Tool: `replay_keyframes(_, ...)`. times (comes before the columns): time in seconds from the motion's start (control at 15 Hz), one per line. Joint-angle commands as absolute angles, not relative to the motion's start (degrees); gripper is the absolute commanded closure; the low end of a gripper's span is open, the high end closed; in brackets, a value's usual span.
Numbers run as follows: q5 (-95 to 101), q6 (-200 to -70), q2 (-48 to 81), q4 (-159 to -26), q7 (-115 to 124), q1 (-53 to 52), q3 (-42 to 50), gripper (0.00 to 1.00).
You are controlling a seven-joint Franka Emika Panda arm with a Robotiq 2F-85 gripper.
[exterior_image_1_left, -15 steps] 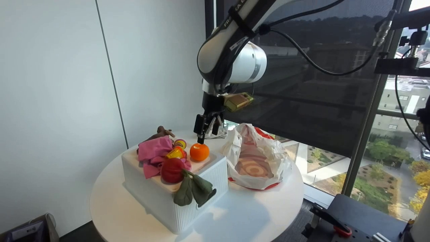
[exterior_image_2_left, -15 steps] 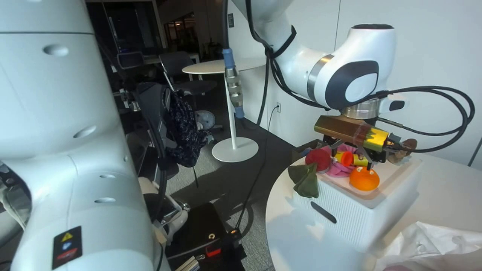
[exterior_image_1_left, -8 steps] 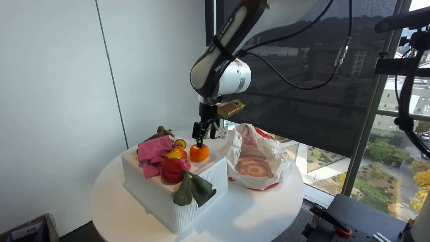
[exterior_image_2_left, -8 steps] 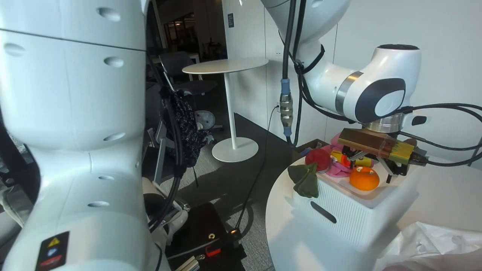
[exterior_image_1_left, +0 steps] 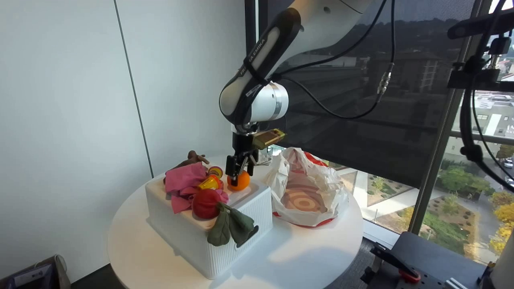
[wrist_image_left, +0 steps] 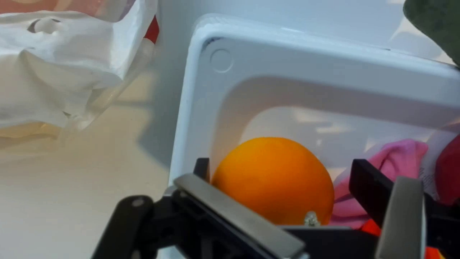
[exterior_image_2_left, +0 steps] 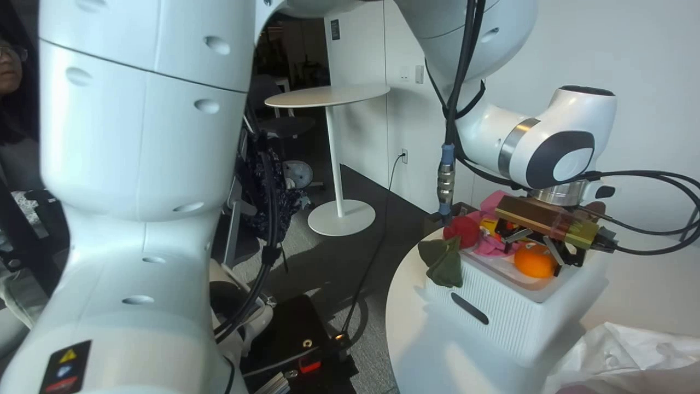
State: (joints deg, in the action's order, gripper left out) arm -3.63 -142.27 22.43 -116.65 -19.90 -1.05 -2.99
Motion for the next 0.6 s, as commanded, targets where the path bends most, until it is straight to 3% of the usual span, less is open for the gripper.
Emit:
replay_keyframes(0.0,-3.90,-139.92,23.96,-114.08,-20.37,0.64,-4.74,0.25)
replay_keyframes(0.27,-4.16,-139.63,23.18,-114.58,-20.55,1.37,-5.07,0.46)
replay_keyframes(0.53,-3.94,-140.04,20.67,-116.42,-20.08,2.67,-4.22,0.47)
